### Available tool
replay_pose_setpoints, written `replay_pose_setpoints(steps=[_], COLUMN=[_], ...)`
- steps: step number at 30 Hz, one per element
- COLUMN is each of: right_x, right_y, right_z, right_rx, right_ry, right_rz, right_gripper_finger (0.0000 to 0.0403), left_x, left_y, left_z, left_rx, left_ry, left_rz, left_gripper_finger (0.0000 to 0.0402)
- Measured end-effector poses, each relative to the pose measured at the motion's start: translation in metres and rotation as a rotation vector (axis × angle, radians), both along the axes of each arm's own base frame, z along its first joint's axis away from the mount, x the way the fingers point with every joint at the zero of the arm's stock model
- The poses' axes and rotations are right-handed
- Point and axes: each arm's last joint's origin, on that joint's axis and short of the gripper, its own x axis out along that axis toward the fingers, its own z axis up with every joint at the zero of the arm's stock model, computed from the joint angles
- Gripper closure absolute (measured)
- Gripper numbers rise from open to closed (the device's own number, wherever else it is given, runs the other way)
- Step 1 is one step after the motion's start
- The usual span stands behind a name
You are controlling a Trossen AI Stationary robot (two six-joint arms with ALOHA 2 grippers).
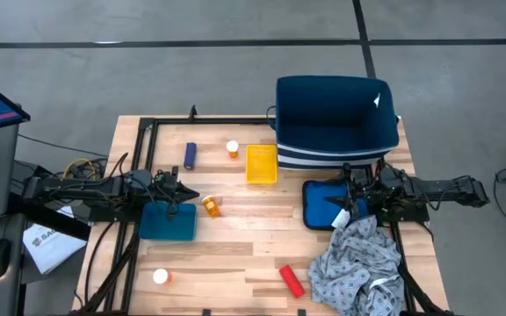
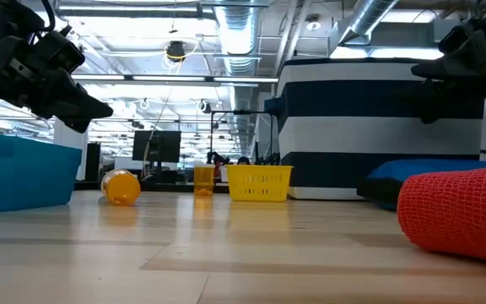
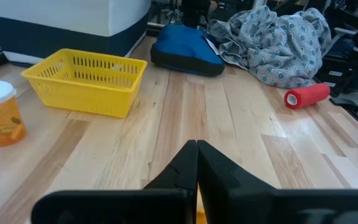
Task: Pick & place medical supplies in basket/bin
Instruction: Put the blue bandage into the blue bin
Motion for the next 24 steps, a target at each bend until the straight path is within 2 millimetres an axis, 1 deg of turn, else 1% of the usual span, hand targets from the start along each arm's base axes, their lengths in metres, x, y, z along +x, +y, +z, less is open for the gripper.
replay_pose_setpoints(steps=[24], right_x=[0.0000], right_y=[0.0000], right_z=[-0.0001], right_rx=[0.000], right_ry=[0.000], right_rz=[0.000], right_gripper_finger=[0.0145], left_x=[0.0007], left_y=[0.0012], left_z=[-0.0017], left_rx=[-0.043], left_ry=[0.016], left_rz=[0.054], left_gripper_finger=[0.0402])
